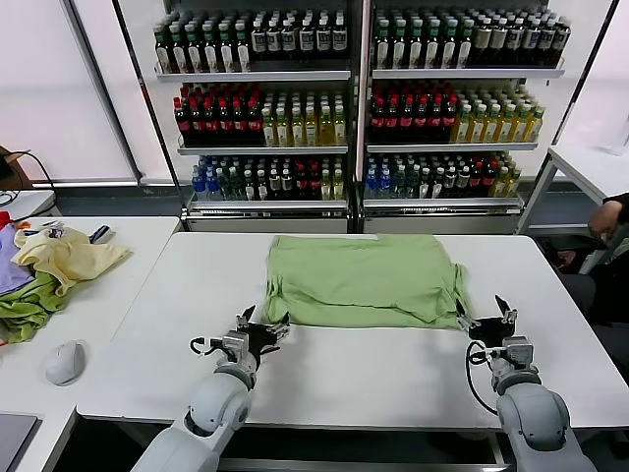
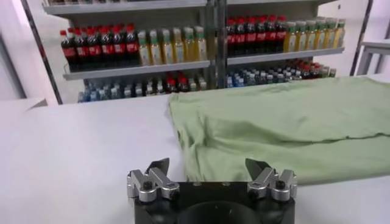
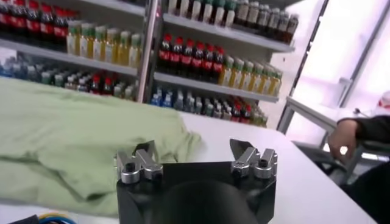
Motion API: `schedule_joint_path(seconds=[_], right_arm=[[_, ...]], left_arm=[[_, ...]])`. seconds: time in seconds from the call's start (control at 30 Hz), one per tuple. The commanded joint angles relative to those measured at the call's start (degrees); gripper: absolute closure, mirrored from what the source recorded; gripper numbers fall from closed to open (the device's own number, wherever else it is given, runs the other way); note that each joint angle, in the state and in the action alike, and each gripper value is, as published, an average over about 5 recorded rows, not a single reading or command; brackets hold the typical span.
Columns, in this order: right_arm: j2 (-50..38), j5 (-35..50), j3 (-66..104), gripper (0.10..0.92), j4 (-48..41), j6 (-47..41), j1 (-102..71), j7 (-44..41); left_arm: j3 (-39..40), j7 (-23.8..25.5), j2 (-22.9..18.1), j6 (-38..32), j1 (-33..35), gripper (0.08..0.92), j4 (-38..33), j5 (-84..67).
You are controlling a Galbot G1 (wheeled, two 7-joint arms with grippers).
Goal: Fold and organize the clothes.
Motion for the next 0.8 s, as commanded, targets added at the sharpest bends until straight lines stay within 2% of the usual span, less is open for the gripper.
schedule_joint_path(seconds=[0.03,0.2,0.63,0.8], right_arm=[[-0.25,0.95,-0.54,0.24,-1.44,-3.01,0.26,0.27],[-0.11,2.46,-2.18,0.378,-3.94,-3.87,1.72,0.61],[-0.17,4.46,-3.69,0.741,-5.75,-3.86,2.64,0.09],[-0.24,4.45,-3.89,0.851,-5.61,-3.24,2.44,-0.33]], left_arm=[[-0.13,-0.96,-0.37,0.1,-0.87,0.178,2.12,-0.63],[0.17,-1.1,-0.66,0.25,-2.05,0.244,3.92,-1.8],[0.41,-0.3,-0.97,0.06,-2.38,0.606,5.31,-4.24],[0.18,-0.12,-0.84,-0.39,-1.98,0.745,4.83,-4.72]])
